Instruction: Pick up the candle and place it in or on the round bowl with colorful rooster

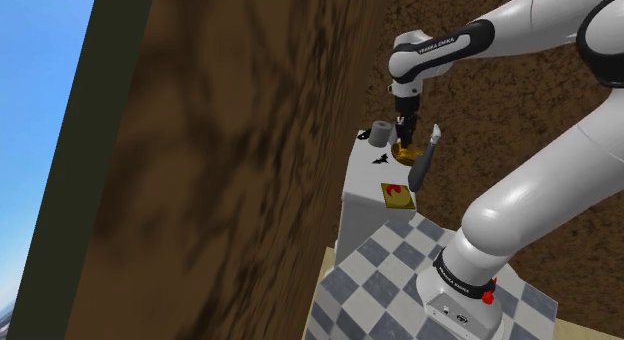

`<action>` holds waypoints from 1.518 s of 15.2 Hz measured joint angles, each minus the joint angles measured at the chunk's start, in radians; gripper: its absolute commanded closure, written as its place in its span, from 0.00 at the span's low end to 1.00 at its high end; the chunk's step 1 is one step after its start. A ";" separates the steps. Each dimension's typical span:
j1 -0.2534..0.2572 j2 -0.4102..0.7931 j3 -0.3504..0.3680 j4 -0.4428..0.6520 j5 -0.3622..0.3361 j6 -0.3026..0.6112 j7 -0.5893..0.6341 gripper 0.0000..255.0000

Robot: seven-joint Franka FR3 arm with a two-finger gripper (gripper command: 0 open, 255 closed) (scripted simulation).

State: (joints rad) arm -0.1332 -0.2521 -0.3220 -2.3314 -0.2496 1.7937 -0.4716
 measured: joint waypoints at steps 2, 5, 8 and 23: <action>0.000 -0.009 0.001 0.017 0.000 -0.025 -0.004 1.00; -0.010 0.008 -0.013 0.048 -0.005 -0.036 -0.030 1.00; -0.035 0.076 -0.059 0.106 -0.013 -0.014 -0.101 1.00; -0.131 0.374 -0.170 0.320 0.050 0.097 -0.332 1.00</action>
State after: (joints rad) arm -0.2638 0.1218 -0.4924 -2.0110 -0.2001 1.8905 -0.8040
